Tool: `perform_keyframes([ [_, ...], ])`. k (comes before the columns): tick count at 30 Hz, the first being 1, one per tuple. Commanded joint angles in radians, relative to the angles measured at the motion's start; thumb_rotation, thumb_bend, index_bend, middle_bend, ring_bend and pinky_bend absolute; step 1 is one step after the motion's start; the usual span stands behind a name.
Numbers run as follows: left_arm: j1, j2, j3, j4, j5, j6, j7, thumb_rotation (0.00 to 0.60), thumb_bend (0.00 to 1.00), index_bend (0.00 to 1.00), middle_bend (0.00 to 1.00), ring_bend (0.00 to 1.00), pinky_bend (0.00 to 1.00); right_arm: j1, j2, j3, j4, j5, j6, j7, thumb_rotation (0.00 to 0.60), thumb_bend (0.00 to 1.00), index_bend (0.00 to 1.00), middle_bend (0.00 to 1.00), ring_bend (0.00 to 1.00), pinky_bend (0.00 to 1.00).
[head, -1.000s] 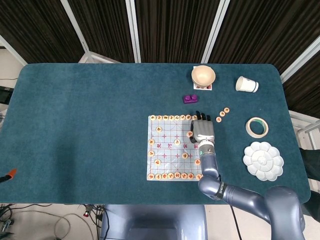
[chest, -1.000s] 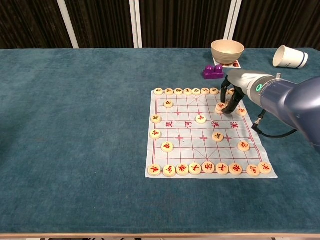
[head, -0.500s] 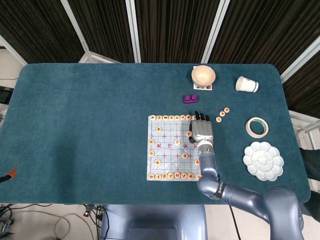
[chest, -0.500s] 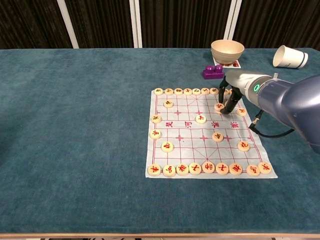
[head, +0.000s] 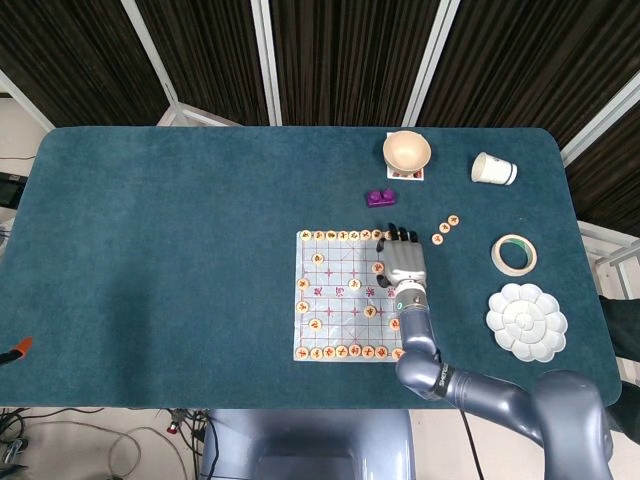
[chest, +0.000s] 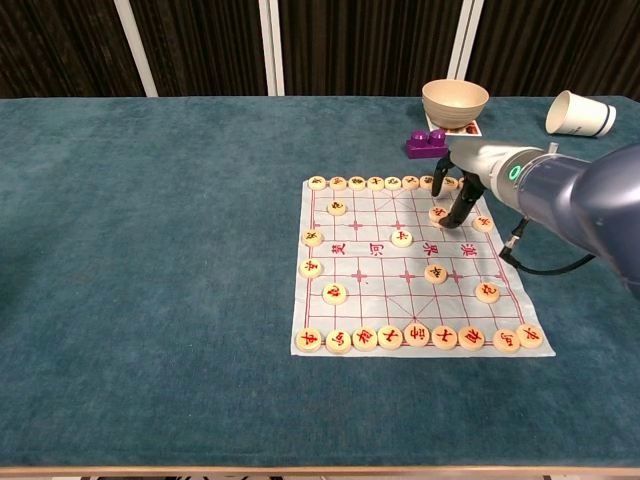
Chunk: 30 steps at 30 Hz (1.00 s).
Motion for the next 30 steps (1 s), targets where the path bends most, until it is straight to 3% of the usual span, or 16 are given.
perform_keyframes([
  [1,0.0,0.0,0.0,0.0,0.0,0.0,0.0,0.6,0.0,0.08,0.0,0.0,0.0,-0.002,0.028,0.007,-0.044,0.0,0.015,-0.003,0.6,0.38,0.32,0.0,0.0,0.08],
  [5,0.0,0.0,0.0,0.0,0.001,0.001,-0.001,0.6,0.0,0.08,0.0,0.0,0.0,-0.011,0.08,0.012,-0.134,-0.013,0.039,-0.003,0.6,0.38,0.25,0.0,0.0,0.08],
  [8,0.001,0.001,-0.001,-0.001,-0.001,0.001,-0.002,0.6,0.0,0.08,0.0,0.0,0.0,-0.042,0.158,0.022,-0.263,-0.059,0.078,0.029,0.6,0.38,0.21,0.0,0.0,0.08],
  [14,0.004,0.005,0.001,-0.005,0.008,0.008,-0.009,0.6,0.0,0.08,0.0,0.0,0.0,-0.194,0.38,-0.013,-0.572,-0.273,0.183,0.168,0.6,0.38,0.15,0.0,0.0,0.07],
  [18,0.007,0.005,0.007,-0.012,0.019,0.013,-0.005,0.6,0.0,0.08,0.0,0.0,0.0,-0.347,0.531,-0.104,-0.718,-0.484,0.245,0.317,0.6,0.38,0.14,0.0,0.0,0.06],
  [21,0.009,0.004,0.009,-0.016,0.024,0.017,-0.001,0.6,0.0,0.08,0.0,0.0,0.0,-0.453,0.61,-0.185,-0.756,-0.655,0.294,0.438,0.6,0.38,0.14,0.0,0.0,0.06],
  [25,0.011,0.003,0.01,-0.02,0.029,0.025,0.003,0.6,0.0,0.08,0.0,0.0,0.0,-0.598,0.646,-0.317,-0.722,-0.91,0.43,0.56,0.6,0.38,0.14,0.0,0.0,0.06],
  [30,0.012,0.002,0.008,-0.018,0.027,0.026,-0.001,0.6,0.0,0.08,0.0,0.0,0.0,-0.751,0.6,-0.451,-0.612,-1.12,0.603,0.616,0.6,0.38,0.14,0.0,0.0,0.05],
])
